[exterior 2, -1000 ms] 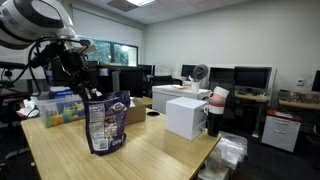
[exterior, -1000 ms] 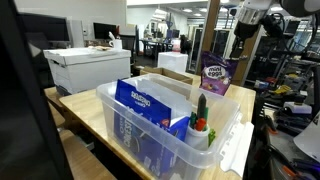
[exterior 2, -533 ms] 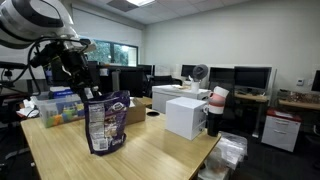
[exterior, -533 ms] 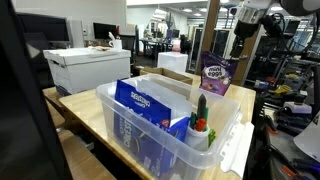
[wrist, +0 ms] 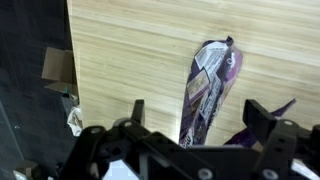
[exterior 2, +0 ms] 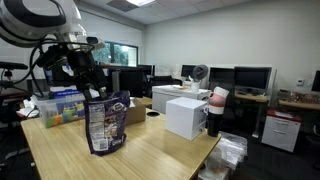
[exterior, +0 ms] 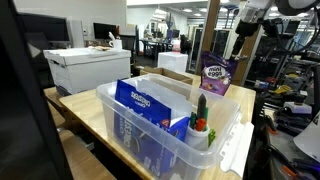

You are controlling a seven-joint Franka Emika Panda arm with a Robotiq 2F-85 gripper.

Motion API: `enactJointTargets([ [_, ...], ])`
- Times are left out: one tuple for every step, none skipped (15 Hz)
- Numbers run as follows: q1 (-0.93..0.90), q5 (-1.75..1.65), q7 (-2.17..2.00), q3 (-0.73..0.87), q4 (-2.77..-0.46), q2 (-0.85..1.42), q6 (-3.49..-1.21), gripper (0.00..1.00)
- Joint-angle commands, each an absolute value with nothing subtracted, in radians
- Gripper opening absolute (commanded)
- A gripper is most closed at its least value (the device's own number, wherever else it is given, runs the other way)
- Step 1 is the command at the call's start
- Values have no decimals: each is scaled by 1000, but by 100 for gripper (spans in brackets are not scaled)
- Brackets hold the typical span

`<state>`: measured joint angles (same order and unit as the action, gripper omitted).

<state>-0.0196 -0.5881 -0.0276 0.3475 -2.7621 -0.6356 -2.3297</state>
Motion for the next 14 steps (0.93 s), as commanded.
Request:
enactJointTargets([
  [42,-422,109,340,-2748,-574,-2390,100],
  [45,-374,136,343,-2747,-565,-2391,100],
  [47,-332,155,343,-2745,-556,-2389,100],
  [48,-292,170,342,-2745,-550,-2386,100],
  [50,-259,185,340,-2744,-544,-2383,100],
  [49,-224,201,340,-2744,-537,-2381,100],
  [51,-201,213,336,-2745,-531,-2381,100],
  [52,-182,224,332,-2746,-524,-2381,100],
  [56,-170,229,326,-2749,-517,-2385,100],
  [57,-157,236,323,-2749,-512,-2385,100],
  [59,-152,237,318,-2751,-504,-2389,100],
  [63,-148,238,312,-2752,-497,-2391,100],
  [65,-144,239,308,-2753,-490,-2393,100],
  [70,-149,234,301,-2754,-483,-2397,100],
])
